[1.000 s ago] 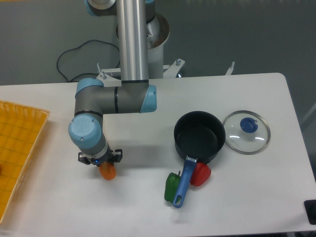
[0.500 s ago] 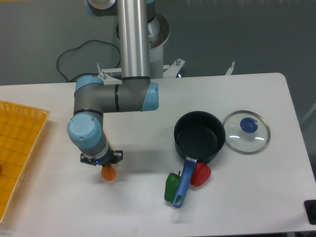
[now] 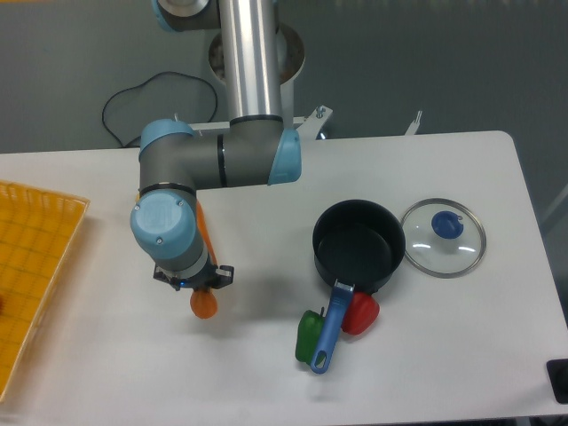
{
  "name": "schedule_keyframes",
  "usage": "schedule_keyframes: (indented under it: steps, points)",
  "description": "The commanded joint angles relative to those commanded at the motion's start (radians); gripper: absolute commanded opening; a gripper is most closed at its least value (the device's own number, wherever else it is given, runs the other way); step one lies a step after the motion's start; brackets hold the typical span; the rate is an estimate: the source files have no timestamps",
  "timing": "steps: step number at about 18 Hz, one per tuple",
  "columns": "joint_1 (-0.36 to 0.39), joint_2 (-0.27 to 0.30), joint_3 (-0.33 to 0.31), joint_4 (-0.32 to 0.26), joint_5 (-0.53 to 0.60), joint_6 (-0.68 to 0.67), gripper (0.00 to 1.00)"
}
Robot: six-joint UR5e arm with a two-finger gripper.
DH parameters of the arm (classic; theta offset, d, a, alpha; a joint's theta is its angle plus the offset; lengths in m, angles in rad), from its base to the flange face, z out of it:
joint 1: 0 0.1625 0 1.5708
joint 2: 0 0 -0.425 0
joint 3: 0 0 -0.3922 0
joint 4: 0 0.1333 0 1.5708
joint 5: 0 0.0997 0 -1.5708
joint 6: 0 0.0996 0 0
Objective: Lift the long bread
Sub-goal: 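Lift the baguette upright and carry it toward the saucepan, then lower the held baguette into the black saucepan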
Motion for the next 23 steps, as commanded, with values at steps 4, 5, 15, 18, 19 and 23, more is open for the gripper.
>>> schedule_keyframes:
  steps: [4,5,15,18,19,23]
  points:
    - [0.026,0.060,0.006,-0.082,0.003,0.144,0.16]
    - [0.040,0.069,0.006,-0.083,0.003,0.179,0.16]
    - [0.152,0.107,0.031,-0.086,-0.001,0.486,0.16]
    - [0.187,0.134,0.028,-0.102,-0.006,0.597,0.16]
    - [0.196,0.135,0.028,-0.098,-0.009,0.602,0.16]
    - [0.248,0.137,0.029,-0.098,-0.014,0.670,0.16]
